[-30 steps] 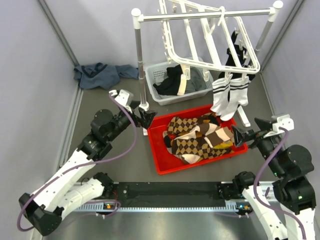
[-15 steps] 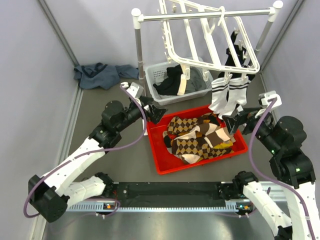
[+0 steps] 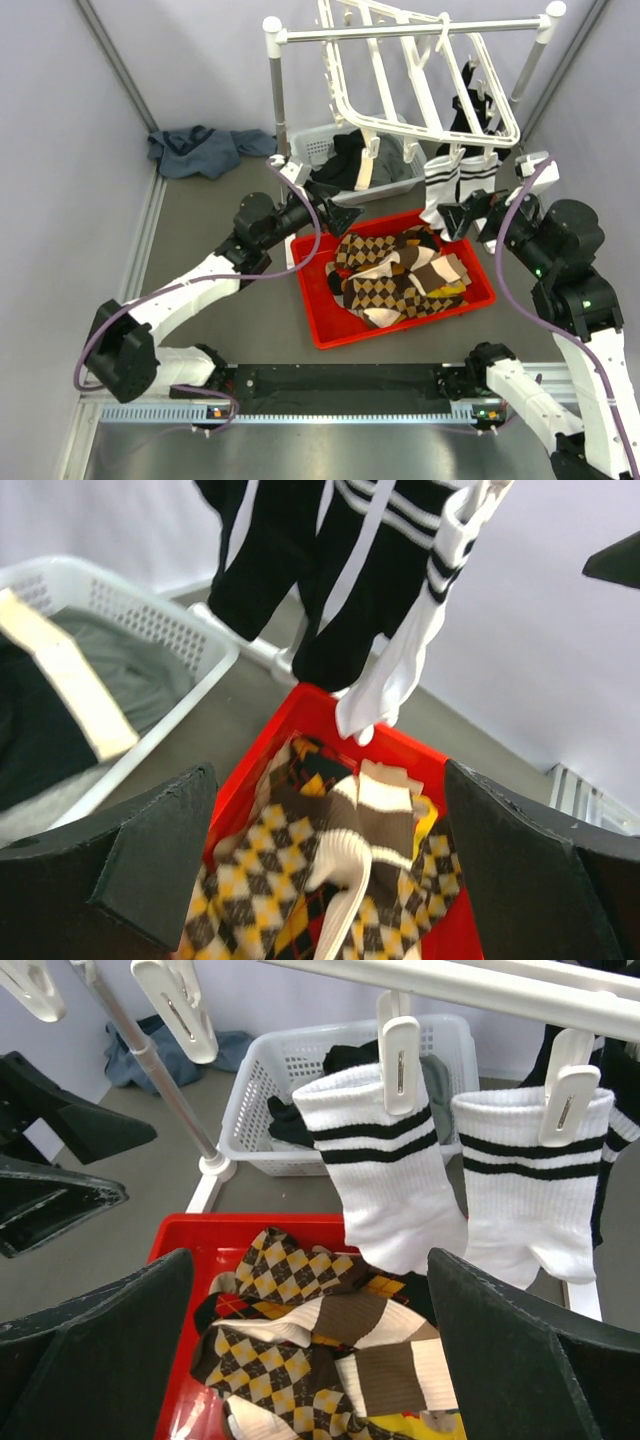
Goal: Clip the socks to the hanger
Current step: Open the clamp at the hanger.
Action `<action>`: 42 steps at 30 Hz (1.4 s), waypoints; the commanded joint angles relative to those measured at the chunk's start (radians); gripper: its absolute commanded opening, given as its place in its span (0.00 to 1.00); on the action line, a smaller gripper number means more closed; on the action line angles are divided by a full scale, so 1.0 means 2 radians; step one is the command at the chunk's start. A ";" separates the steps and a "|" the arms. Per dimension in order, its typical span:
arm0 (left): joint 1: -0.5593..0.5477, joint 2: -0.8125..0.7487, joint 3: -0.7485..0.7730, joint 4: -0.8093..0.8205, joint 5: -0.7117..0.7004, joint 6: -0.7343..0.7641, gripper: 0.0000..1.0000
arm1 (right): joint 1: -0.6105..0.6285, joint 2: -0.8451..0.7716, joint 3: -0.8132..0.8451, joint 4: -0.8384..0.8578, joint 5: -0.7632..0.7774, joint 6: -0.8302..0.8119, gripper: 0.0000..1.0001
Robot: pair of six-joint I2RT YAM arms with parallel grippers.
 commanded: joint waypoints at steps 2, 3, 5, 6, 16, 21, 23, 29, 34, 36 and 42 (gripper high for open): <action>-0.020 0.052 0.046 0.139 -0.007 -0.012 0.98 | 0.004 -0.025 -0.013 0.048 0.003 -0.003 0.99; -0.023 0.069 0.052 0.154 -0.011 -0.012 0.98 | 0.005 -0.027 -0.016 0.050 0.003 -0.003 0.99; -0.030 0.087 0.071 0.169 -0.013 -0.009 0.97 | 0.004 -0.032 -0.020 0.060 0.001 -0.002 0.99; -0.032 0.103 0.079 0.173 -0.011 -0.009 0.96 | 0.005 -0.033 -0.022 0.064 -0.003 0.003 0.99; -0.050 0.129 0.156 0.117 -0.016 0.027 0.93 | 0.005 0.004 -0.004 0.132 -0.049 0.024 0.99; -0.056 0.106 0.159 0.061 -0.037 0.057 0.93 | 0.046 0.027 -0.008 0.181 0.010 0.028 0.99; -0.056 0.099 0.165 0.038 -0.043 0.067 0.93 | 0.107 0.045 -0.002 0.190 0.061 0.010 0.99; -0.056 0.068 0.155 -0.011 -0.060 0.081 0.93 | 0.142 0.054 -0.030 0.266 0.176 0.003 0.96; -0.056 0.053 0.145 -0.023 -0.073 0.085 0.93 | 0.184 0.081 -0.017 0.300 0.207 -0.008 0.90; -0.056 0.051 0.143 -0.027 -0.075 0.087 0.93 | 0.203 0.092 -0.011 0.314 0.232 -0.020 0.88; -0.057 0.045 0.142 -0.044 -0.085 0.096 0.93 | 0.230 0.113 -0.013 0.358 0.294 -0.040 0.80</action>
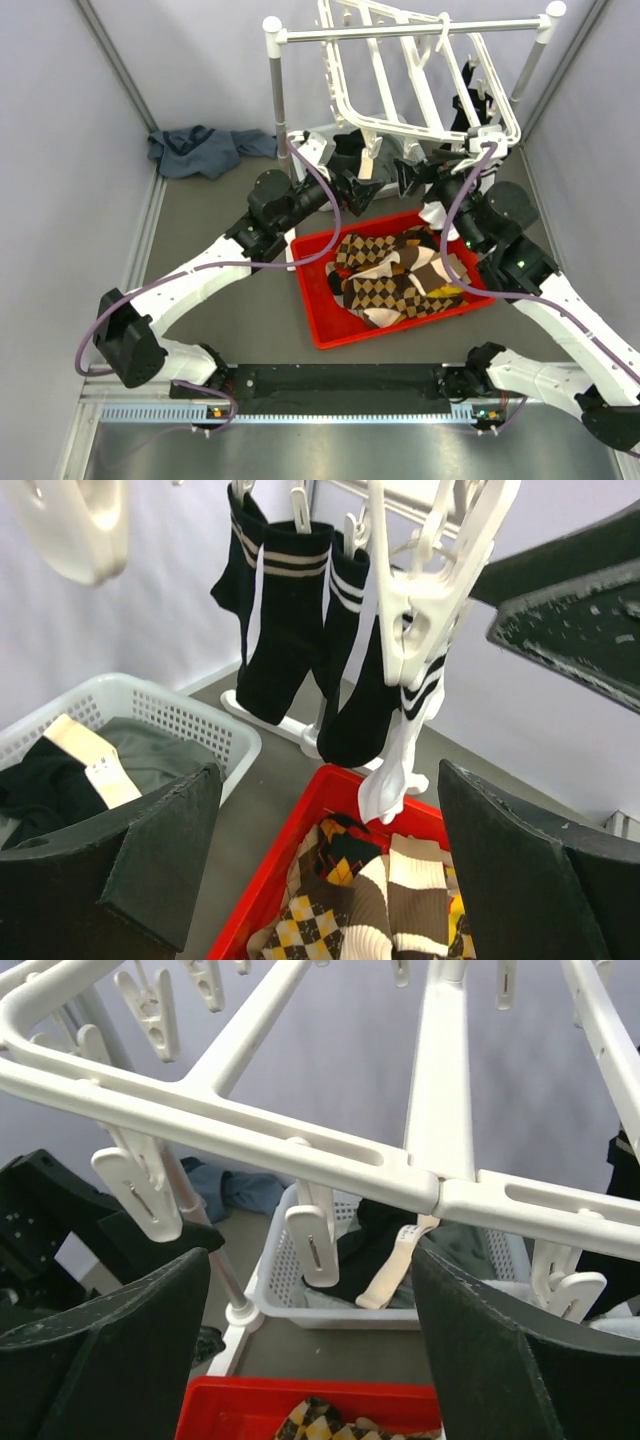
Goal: Clip the socks to the hanger
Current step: Open the clamp at the hanger.
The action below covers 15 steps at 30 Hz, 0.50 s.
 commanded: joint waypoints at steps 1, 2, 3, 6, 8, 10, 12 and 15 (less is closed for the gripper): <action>-0.002 -0.018 -0.003 -0.007 -0.010 0.014 0.93 | 0.022 0.011 0.017 0.067 0.067 -0.025 0.77; -0.002 -0.020 -0.004 -0.010 -0.010 0.014 0.93 | 0.022 0.013 0.017 0.069 0.072 -0.026 0.76; -0.002 -0.019 -0.005 -0.010 -0.010 0.014 0.93 | 0.022 0.016 0.019 0.072 0.072 -0.026 0.75; -0.002 -0.021 -0.007 -0.011 -0.012 0.016 0.93 | 0.024 0.025 0.021 0.079 0.075 -0.028 0.72; -0.002 -0.021 -0.007 -0.012 -0.012 0.017 0.93 | 0.025 0.028 0.022 0.085 0.079 -0.028 0.68; -0.002 -0.021 -0.008 -0.014 -0.012 0.018 0.93 | 0.025 0.032 0.025 0.086 0.082 -0.028 0.65; -0.002 -0.021 -0.010 -0.013 -0.013 0.018 0.93 | 0.026 0.035 0.027 0.087 0.089 -0.028 0.62; -0.005 -0.019 -0.009 -0.013 -0.013 0.020 0.93 | 0.026 0.035 0.028 0.088 0.094 -0.028 0.50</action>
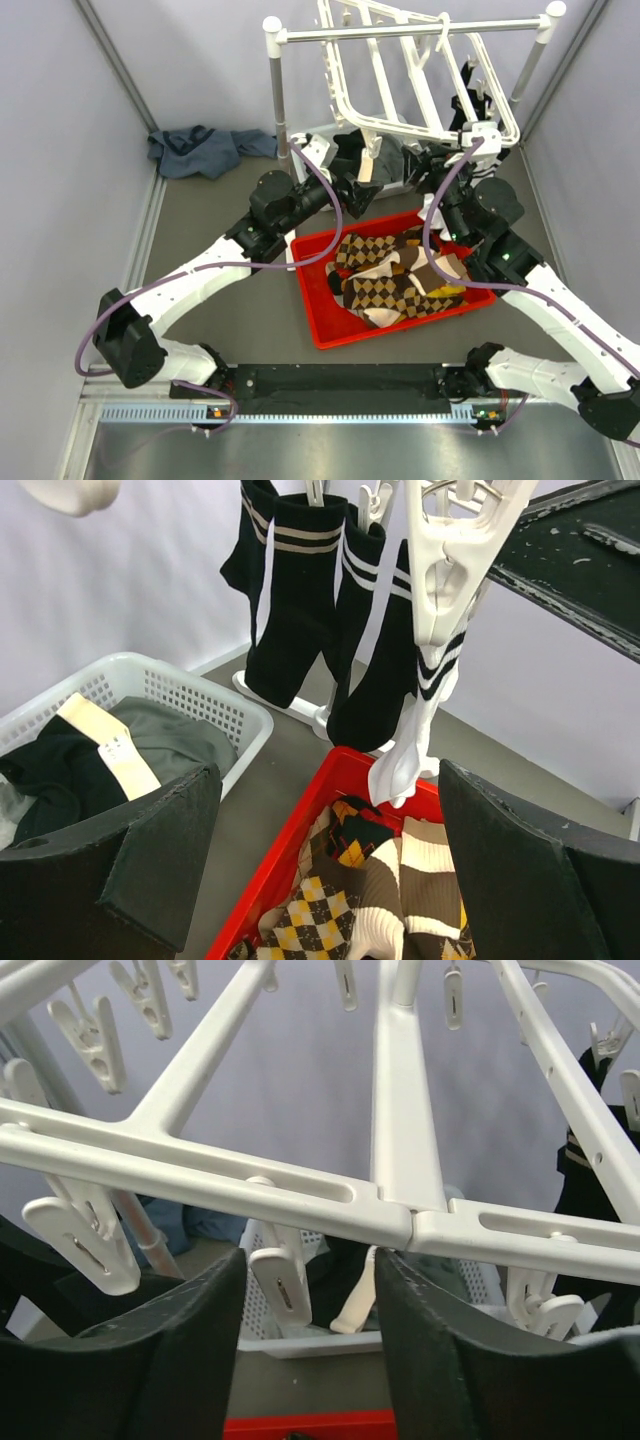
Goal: Clip the socks to the hanger
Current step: Open the clamp at the hanger.
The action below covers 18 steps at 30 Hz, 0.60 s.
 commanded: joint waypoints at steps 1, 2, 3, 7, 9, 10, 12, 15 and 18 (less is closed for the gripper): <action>-0.005 -0.017 -0.004 0.011 -0.004 0.009 0.93 | 0.009 0.000 0.028 0.030 0.018 -0.004 0.45; -0.006 -0.017 -0.005 0.012 -0.004 0.009 0.93 | 0.009 0.000 0.028 0.029 0.018 -0.003 0.43; -0.006 -0.015 -0.004 0.012 -0.004 0.009 0.93 | 0.009 -0.001 0.030 0.026 0.018 -0.003 0.41; -0.009 -0.012 -0.005 0.016 0.005 0.011 0.94 | 0.008 -0.006 0.037 0.007 0.007 -0.004 0.24; -0.009 -0.011 -0.006 0.023 0.013 0.010 0.94 | 0.009 -0.014 0.036 -0.003 0.001 -0.007 0.17; -0.009 -0.008 -0.007 0.026 0.020 0.008 0.94 | 0.008 -0.017 0.036 -0.009 -0.005 -0.010 0.12; -0.010 -0.003 -0.010 0.046 0.029 -0.001 0.94 | 0.009 -0.024 0.037 -0.023 -0.007 -0.011 0.03; -0.012 0.011 -0.009 0.072 0.045 -0.013 0.94 | 0.008 -0.029 0.042 -0.037 -0.007 -0.020 0.00; -0.013 0.030 0.001 0.087 0.055 -0.021 0.94 | 0.007 -0.032 0.043 -0.044 -0.007 -0.030 0.00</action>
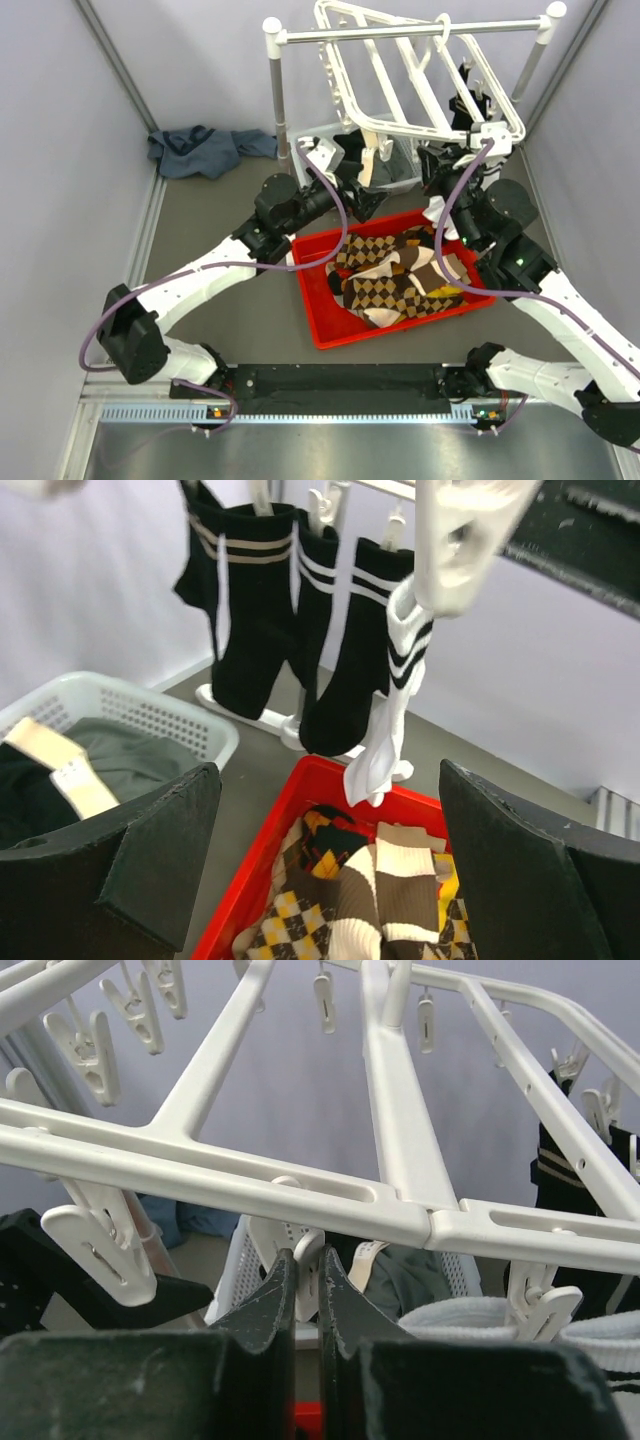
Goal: Clip the socks to the hanger
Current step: Open the clamp at the hanger.
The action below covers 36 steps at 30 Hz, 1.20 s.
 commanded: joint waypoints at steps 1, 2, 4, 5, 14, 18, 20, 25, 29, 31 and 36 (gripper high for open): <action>-0.005 0.027 0.008 0.063 0.029 -0.018 0.94 | 0.000 -0.015 0.029 -0.018 -0.012 -0.018 0.00; -0.007 0.032 0.008 0.072 0.032 -0.020 0.94 | -0.003 -0.017 0.029 -0.021 -0.017 -0.018 0.00; -0.010 0.046 0.007 0.109 0.038 -0.023 0.94 | -0.020 -0.022 0.030 -0.033 -0.037 -0.010 0.00; -0.012 0.050 0.007 0.119 0.046 -0.028 0.94 | -0.029 -0.024 0.028 -0.038 -0.048 -0.006 0.00; -0.019 0.114 0.038 0.235 0.055 -0.055 0.92 | -0.085 -0.036 0.022 -0.056 -0.137 0.027 0.00; -0.023 0.144 0.058 0.268 0.055 -0.044 0.88 | -0.096 -0.037 0.029 -0.067 -0.145 0.034 0.00; -0.023 0.153 0.071 0.282 0.058 -0.048 0.88 | -0.099 -0.037 0.035 -0.074 -0.147 0.034 0.00; -0.024 0.171 0.101 0.285 0.070 -0.059 0.85 | -0.107 -0.045 0.029 -0.081 -0.149 0.043 0.00; -0.024 0.185 0.120 0.282 0.082 -0.067 0.79 | -0.108 -0.047 0.032 -0.087 -0.154 0.044 0.00; -0.025 0.187 0.130 0.282 0.084 -0.073 0.75 | -0.109 -0.047 0.031 -0.089 -0.154 0.044 0.00; -0.027 0.200 0.146 0.278 0.092 -0.076 0.67 | -0.110 -0.049 0.026 -0.089 -0.156 0.044 0.00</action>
